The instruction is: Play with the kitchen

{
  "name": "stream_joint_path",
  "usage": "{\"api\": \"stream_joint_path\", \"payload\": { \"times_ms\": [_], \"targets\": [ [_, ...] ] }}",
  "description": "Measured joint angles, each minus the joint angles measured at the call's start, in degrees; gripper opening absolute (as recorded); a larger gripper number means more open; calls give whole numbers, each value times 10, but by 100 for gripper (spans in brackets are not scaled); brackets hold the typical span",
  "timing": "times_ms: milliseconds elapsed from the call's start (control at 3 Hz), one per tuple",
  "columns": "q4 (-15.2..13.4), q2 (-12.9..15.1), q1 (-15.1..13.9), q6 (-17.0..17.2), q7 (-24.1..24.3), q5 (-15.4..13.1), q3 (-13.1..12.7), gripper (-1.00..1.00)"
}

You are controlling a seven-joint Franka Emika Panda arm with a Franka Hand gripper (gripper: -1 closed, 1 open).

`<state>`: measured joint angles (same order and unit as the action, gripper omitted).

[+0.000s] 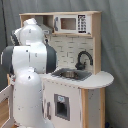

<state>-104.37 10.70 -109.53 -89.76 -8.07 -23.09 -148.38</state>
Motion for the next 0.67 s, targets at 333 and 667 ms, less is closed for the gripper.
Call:
{"api": "stream_joint_path", "payload": {
  "times_ms": [333, 667],
  "targets": [
    [0, -15, 45, 5, 9, -22, -26, 100],
    [0, -18, 98, 21, 28, -45, -26, 100]
  ]
}}
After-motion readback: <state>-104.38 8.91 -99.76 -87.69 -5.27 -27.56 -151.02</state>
